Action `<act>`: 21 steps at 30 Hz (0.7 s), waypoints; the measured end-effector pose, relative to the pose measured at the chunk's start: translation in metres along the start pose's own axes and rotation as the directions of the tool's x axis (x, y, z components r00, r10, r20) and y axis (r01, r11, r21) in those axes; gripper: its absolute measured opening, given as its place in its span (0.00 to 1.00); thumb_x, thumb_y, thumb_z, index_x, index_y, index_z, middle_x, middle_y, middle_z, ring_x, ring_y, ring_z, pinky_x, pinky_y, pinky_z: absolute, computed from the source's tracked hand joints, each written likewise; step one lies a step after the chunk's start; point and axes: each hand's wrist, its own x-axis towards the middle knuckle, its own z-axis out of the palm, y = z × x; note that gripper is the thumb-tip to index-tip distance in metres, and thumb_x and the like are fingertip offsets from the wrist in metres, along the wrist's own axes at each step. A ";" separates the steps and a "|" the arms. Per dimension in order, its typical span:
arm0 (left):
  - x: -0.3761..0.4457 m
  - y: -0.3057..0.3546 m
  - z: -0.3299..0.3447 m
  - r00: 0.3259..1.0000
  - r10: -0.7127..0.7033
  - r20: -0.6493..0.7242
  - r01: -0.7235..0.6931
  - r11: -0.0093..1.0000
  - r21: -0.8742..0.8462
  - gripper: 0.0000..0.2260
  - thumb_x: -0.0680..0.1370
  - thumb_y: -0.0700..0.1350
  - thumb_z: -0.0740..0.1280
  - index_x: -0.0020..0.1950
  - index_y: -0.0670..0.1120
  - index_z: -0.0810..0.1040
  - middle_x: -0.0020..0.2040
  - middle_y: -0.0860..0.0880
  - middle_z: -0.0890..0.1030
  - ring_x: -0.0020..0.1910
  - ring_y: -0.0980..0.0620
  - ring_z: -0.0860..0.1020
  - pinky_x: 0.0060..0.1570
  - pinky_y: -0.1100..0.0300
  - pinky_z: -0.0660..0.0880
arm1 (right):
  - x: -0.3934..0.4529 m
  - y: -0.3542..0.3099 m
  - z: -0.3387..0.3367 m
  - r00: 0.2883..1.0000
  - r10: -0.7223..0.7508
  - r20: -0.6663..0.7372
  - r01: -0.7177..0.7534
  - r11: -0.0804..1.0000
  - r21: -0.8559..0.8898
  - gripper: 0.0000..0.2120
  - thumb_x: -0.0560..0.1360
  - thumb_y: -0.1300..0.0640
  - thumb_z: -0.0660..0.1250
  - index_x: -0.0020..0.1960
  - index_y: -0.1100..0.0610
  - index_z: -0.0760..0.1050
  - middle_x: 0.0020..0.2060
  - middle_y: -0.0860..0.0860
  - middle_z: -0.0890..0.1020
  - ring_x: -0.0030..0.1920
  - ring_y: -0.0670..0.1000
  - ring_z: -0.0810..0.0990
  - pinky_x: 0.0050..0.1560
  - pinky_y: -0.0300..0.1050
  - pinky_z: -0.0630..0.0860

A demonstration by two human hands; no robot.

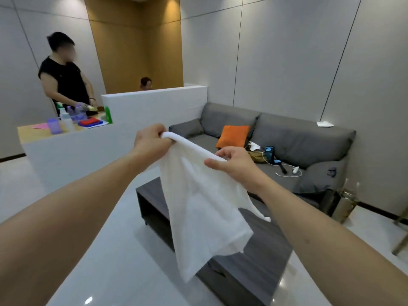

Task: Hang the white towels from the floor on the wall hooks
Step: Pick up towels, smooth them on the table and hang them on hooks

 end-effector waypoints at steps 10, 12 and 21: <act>0.133 0.009 0.087 0.980 0.037 0.195 -0.064 0.989 0.135 0.24 0.68 0.44 0.76 0.62 0.51 0.74 0.58 0.51 0.76 0.57 0.47 0.74 0.52 0.56 0.73 | 0.108 0.066 -0.095 0.976 0.166 -0.145 -0.219 0.800 -0.559 0.13 0.75 0.60 0.64 0.32 0.55 0.75 0.34 0.52 0.78 0.39 0.54 0.77 0.37 0.43 0.70; 0.139 0.022 0.128 0.850 0.137 0.509 -0.173 0.985 0.023 0.37 0.64 0.50 0.81 0.69 0.56 0.69 0.61 0.59 0.72 0.60 0.54 0.72 0.60 0.56 0.72 | 0.141 0.052 -0.095 0.976 0.094 -0.199 -0.165 0.911 -0.379 0.08 0.73 0.59 0.65 0.36 0.59 0.79 0.33 0.54 0.79 0.37 0.54 0.78 0.36 0.44 0.72; 0.225 -0.003 0.212 0.937 0.034 0.347 0.064 0.961 -0.267 0.05 0.67 0.51 0.69 0.40 0.52 0.82 0.42 0.48 0.82 0.43 0.51 0.79 0.41 0.56 0.75 | 0.256 0.071 -0.128 0.988 0.126 -0.088 -0.145 0.582 -0.800 0.12 0.71 0.53 0.72 0.31 0.54 0.74 0.33 0.50 0.79 0.39 0.53 0.78 0.36 0.44 0.70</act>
